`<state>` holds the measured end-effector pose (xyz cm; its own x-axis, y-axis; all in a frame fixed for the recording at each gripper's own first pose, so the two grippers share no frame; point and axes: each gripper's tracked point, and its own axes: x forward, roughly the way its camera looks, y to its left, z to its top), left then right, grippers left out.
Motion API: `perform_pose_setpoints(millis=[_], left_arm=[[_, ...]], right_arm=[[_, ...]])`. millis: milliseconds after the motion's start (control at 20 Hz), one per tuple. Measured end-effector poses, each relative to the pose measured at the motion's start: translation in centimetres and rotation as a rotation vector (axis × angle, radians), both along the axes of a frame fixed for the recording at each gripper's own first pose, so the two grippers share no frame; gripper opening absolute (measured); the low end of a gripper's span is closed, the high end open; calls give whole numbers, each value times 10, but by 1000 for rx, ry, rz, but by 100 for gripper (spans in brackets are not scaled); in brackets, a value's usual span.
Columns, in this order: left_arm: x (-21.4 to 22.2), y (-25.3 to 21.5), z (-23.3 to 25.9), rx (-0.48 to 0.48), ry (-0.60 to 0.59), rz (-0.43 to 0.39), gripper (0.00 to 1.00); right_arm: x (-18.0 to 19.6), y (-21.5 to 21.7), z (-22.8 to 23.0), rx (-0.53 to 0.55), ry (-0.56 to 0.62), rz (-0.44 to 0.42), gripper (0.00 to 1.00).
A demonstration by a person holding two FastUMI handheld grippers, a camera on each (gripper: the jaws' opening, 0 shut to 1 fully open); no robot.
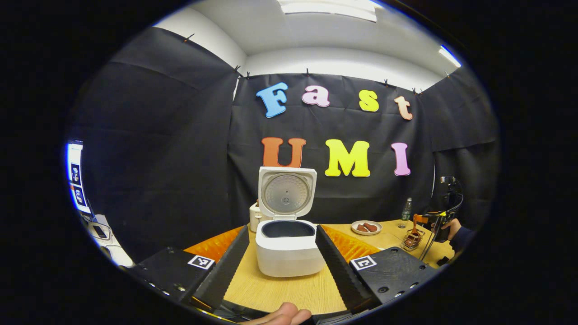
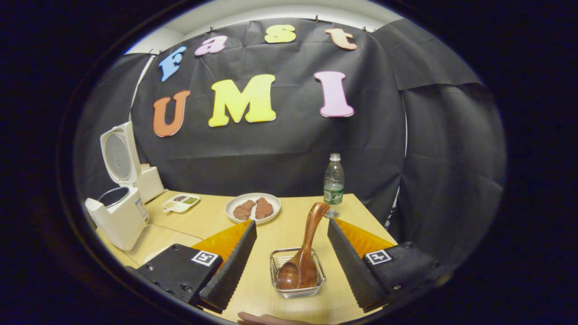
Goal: Close the left gripper, press the button to open the rice cooker; take a wooden spoon from the chopstick holder with the right hand, scoop a spoonful of rice and pour it into the rice cooker, then put the wooden spoon back into the chopstick holder.
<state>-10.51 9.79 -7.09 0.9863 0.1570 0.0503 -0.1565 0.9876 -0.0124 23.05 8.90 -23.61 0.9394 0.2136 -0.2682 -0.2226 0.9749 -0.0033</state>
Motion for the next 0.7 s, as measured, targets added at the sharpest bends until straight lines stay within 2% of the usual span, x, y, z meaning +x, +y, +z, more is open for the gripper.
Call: perform_pose_setpoints(millis=[300, 550, 700], left_arm=[[11, -11, -11, 30, 2, -27, 94], [14, -15, -5, 52, -38, -54, 94], [23, -22, -11, 30, -19, -74, 94]], right_arm=[[15, 7, -39, 21, 130, -16, 99], [21, 18, -47, 50, 158, 15, 99], [21, 17, -48, 70, 160, 29, 98]])
